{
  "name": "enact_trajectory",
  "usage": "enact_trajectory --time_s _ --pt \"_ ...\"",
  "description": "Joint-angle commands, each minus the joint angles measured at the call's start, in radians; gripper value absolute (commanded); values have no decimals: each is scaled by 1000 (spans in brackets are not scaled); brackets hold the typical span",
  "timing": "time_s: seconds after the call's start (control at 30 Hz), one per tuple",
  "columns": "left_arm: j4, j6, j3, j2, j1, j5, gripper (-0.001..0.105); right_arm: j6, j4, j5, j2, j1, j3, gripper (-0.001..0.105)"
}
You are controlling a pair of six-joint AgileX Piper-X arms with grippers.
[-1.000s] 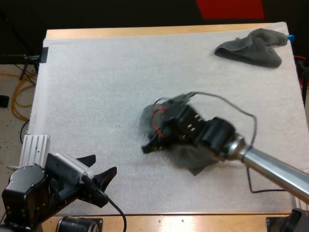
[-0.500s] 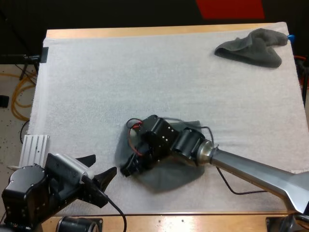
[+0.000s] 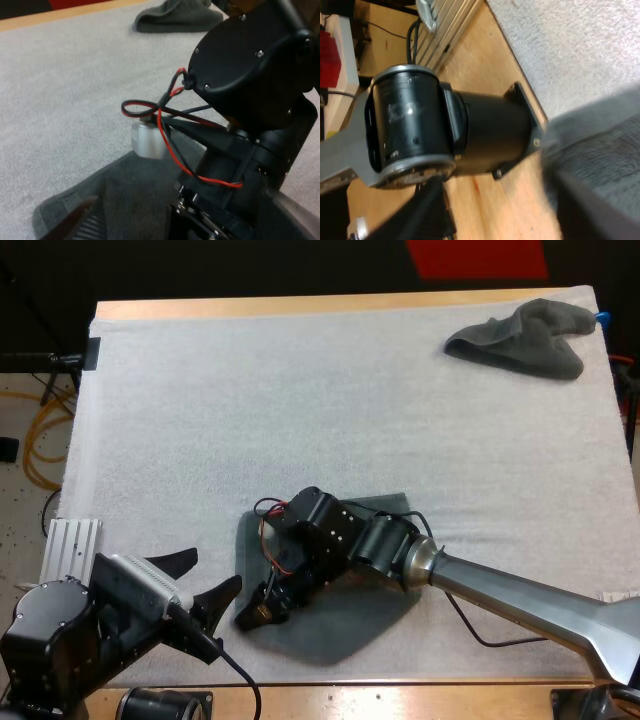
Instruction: Pick towel from pile fold and stack
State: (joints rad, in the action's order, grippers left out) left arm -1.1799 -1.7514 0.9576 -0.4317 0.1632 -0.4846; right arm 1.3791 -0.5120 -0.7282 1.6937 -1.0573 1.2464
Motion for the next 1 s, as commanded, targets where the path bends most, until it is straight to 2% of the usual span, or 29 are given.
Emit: enact_trajectory --time_s 0.0,0.1,0.17,0.27,0.43,0.67,0.83,0.97 --pt "25 -1 7 3 4 2 61 23 13 -6 -12 -1 4 91" --pt "42 -1 7 -3 4 23 61 51 0 107 -30 2 6 88" --pt "39 -1 7 -21 4 88 61 71 -21 230 -49 17 6 87" --pt "41 -1 7 -62 4 138 61 84 -68 342 -66 78 6 87" --pt "41 -1 5 -168 4 145 61 89 -148 388 -66 240 4 87" --pt "81 7 5 -325 4 145 61 179 -200 426 -36 467 4 87" --pt "172 7 5 -420 4 145 61 220 -236 427 41 573 4 87" --pt "181 7 5 -474 4 145 61 232 -238 392 100 613 4 87"
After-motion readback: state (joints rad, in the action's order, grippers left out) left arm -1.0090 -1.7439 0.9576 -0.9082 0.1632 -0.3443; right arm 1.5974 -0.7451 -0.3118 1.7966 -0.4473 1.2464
